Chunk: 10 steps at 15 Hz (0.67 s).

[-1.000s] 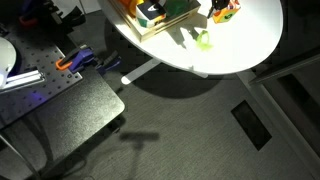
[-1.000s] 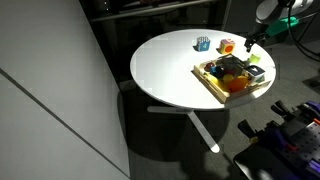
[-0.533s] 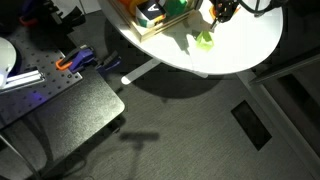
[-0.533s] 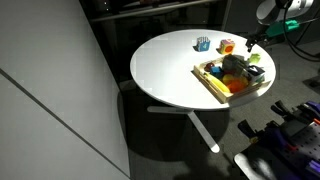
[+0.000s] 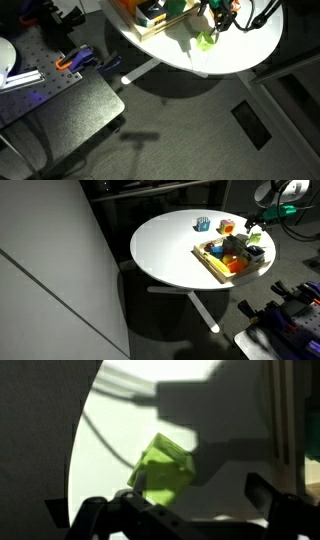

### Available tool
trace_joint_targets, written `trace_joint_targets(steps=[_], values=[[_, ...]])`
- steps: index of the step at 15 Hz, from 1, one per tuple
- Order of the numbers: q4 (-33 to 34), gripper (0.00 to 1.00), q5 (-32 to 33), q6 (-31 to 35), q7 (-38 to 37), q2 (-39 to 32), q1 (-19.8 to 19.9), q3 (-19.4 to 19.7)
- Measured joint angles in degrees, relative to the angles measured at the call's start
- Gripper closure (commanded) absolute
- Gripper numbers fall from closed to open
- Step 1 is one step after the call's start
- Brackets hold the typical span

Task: Pick up the light green bowl and place it in the wooden tray

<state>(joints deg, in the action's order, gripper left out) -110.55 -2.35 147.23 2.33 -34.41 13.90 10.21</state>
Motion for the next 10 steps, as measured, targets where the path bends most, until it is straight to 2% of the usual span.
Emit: trace_joint_targets(steps=[10], values=[[4.23,0.0,-0.59,0.1,-9.05,-5.1,0.08,0.92]])
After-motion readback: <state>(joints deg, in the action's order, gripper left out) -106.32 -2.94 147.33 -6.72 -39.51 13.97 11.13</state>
